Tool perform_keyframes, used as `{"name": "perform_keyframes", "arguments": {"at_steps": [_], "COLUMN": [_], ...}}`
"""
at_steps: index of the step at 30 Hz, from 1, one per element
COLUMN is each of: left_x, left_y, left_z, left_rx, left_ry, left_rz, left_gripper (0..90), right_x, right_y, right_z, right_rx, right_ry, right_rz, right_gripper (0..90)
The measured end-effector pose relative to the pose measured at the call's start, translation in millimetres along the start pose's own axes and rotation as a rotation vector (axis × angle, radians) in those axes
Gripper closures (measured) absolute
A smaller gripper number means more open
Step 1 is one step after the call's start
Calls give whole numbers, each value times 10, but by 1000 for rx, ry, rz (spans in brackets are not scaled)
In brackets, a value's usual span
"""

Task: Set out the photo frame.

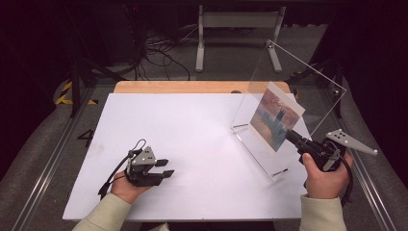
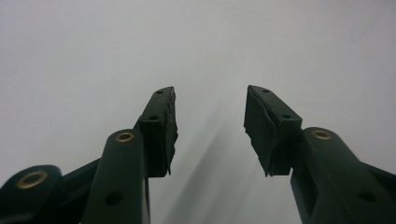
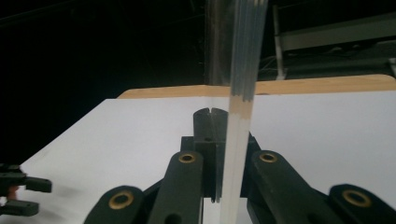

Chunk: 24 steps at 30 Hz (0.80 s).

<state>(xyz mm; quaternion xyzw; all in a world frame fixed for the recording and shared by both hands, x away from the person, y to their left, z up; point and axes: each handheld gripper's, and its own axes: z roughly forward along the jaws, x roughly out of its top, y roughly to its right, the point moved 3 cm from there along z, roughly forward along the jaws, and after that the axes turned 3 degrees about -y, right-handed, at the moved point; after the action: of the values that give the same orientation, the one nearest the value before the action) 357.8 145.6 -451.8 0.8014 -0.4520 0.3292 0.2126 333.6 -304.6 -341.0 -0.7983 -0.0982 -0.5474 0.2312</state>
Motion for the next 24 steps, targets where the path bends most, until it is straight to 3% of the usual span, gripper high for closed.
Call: {"name": "perform_keyframes", "arguments": {"at_steps": [5, 9, 18, 21, 24], "left_x": [-31, -76, -249, -284, -370], "left_y": [-1, -6, -12, -12, -13], "left_z": [-25, -80, -219, -249, -338], "left_rx": [7, 22, 61, 70, 86], "left_ry": [1, 7, 7, 9, 18], "left_rz": [-5, -22, -60, -70, -92], "left_gripper": [540, 542, 544, 544, 542], "right_x": [60, 92, 74, 58, 23], "right_y": [-171, -342, -738, -892, -1060], "right_z": [38, 166, 555, 690, 836], "right_rx": [102, 175, 355, 432, 528], "right_ry": [25, 20, -25, -55, -73], "right_rz": [-11, -63, -145, -162, -212], "right_gripper": [853, 852, 852, 852, 851]}}
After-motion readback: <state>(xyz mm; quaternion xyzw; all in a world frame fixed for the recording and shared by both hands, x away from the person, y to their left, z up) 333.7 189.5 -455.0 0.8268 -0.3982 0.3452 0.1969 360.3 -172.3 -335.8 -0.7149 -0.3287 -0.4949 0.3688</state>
